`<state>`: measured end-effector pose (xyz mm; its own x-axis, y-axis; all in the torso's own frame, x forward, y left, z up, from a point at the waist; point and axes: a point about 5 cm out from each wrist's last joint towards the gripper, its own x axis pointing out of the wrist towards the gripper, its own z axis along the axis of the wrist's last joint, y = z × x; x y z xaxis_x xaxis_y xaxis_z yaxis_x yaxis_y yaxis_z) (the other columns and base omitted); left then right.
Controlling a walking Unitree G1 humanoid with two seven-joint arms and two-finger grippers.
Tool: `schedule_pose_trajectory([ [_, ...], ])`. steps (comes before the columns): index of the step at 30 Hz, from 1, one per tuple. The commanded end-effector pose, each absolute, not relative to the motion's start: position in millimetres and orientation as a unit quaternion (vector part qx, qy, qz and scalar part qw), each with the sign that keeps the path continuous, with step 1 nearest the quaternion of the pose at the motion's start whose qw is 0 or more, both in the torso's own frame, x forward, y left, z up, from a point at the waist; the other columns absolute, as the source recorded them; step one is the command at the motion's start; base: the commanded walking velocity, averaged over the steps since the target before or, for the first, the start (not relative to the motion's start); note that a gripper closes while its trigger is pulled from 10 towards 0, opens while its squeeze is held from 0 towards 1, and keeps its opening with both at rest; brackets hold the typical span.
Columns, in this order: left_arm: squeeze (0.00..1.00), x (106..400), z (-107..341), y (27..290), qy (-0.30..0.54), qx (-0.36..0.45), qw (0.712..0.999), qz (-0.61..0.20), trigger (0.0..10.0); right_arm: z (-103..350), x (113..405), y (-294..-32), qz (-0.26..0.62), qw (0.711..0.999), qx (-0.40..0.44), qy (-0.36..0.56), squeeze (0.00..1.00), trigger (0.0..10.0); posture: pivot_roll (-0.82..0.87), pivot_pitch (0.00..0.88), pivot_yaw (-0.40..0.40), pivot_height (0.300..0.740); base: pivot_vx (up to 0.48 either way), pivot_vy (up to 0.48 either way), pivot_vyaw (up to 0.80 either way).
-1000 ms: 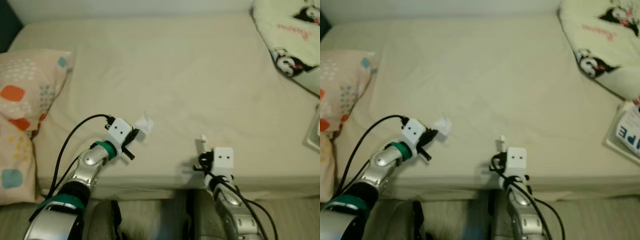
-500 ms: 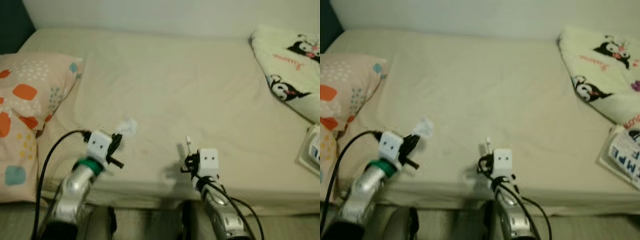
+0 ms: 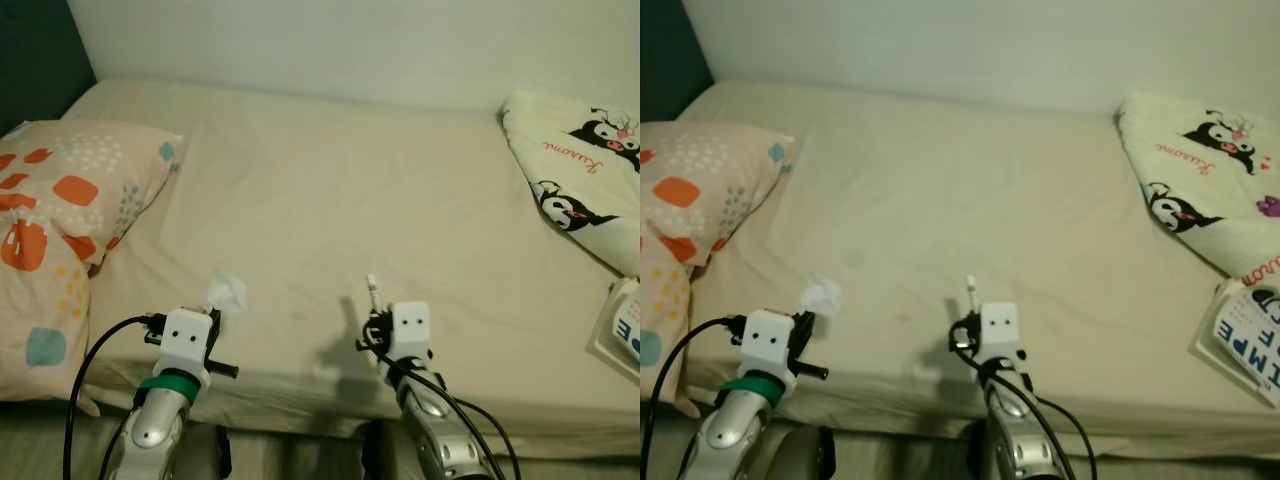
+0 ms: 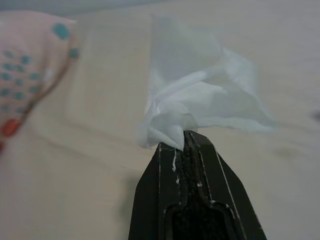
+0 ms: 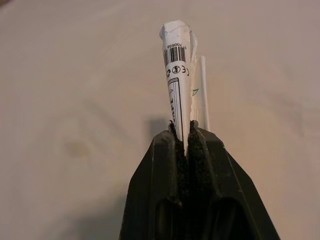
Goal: Clean up the room
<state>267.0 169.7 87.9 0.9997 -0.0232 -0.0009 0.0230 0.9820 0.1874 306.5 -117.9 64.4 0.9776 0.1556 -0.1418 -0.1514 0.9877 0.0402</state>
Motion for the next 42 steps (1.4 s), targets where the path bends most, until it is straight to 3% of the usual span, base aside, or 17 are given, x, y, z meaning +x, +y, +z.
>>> schedule_pose_trajectory([
  [1,0.0,265,87,173,0.007,0.099,0.995,0.004,10.0,59,304,-119,0.075,0.994,0.022,0.079,0.0,10.0,0.14,0.0,-0.007,0.603,0.0,0.0,0.0],
  [10,0.0,252,88,182,0.019,0.085,0.995,0.055,10.0,48,294,-118,0.071,0.993,0.024,0.094,0.0,10.0,0.13,0.0,-0.021,0.638,0.0,0.0,0.0],
  [33,0.0,250,84,166,0.031,0.115,0.993,0.02,10.0,43,291,-132,0.044,0.994,0.01,0.098,0.0,10.0,0.12,0.0,-0.019,0.733,0.0,0.0,0.0],
  [42,0.0,256,82,174,0.052,0.088,0.993,0.054,10.0,38,289,-143,0.019,0.993,0.015,0.112,0.0,10.0,0.11,0.0,-0.015,0.74,0.0,0.0,0.0],
])
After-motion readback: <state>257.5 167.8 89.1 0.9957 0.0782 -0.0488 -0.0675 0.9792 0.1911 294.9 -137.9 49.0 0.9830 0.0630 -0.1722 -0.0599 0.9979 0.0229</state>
